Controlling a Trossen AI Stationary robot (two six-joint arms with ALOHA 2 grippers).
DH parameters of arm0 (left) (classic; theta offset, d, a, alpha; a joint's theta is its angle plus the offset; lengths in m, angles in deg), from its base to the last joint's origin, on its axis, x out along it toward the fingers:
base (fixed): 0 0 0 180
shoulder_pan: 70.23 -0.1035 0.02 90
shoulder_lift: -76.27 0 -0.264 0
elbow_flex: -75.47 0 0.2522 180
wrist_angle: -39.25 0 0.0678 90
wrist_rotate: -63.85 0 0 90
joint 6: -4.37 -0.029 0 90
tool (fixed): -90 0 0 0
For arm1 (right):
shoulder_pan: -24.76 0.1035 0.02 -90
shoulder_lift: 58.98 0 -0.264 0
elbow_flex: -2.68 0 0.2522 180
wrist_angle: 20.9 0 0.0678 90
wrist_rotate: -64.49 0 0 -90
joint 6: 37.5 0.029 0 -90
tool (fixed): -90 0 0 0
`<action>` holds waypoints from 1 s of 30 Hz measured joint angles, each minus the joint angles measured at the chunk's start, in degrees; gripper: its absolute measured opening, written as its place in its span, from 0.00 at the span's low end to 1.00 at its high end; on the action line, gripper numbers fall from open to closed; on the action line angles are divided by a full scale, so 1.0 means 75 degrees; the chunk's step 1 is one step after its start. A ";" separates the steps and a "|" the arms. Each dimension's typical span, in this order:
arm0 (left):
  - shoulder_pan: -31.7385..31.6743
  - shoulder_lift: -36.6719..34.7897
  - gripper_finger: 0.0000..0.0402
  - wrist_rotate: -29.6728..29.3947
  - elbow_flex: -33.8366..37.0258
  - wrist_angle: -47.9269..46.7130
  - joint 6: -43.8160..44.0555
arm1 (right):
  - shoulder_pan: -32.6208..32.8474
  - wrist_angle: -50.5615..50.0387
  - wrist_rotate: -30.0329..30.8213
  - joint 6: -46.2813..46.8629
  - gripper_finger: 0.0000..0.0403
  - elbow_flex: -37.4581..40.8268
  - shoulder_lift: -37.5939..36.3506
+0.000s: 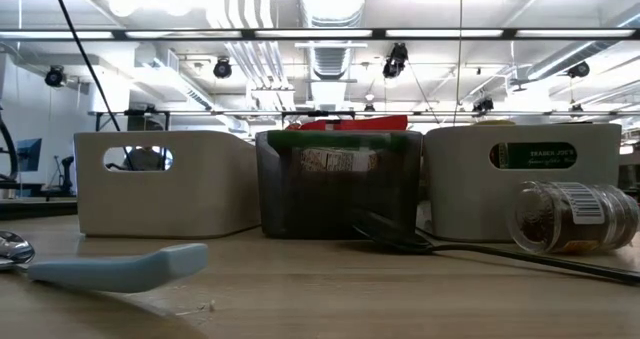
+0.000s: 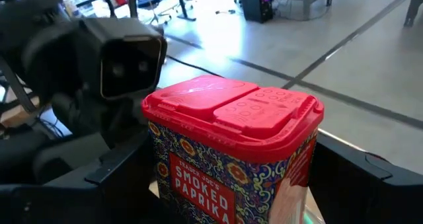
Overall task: Pick & Place Food Item
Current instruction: Put the red seasoning can into the right gray bin
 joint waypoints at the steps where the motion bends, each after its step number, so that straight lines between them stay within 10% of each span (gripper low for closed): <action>1: 0.0000 0.0000 0.76 -0.0002 0.0000 -0.0018 -0.0016 | 0.0000 0.0017 -0.0011 0.0001 0.81 -0.0025 0.0027; 8: -0.0003 0.0000 0.71 0.0150 -0.0006 -0.0059 -0.0034 | -0.0003 0.0085 -0.0022 -0.0108 0.81 -0.0071 -0.0037; 14: -0.0003 -0.0003 0.48 0.0322 -0.0006 -0.0055 -0.0059 | -0.0006 0.0047 -0.0085 -0.0330 0.80 -0.0069 -0.0087; 30: -0.0127 -0.0318 0.49 0.1940 -0.0009 -0.0948 0.0341 | -0.0042 -0.0155 -0.1535 -0.1289 0.92 -0.0147 -0.0320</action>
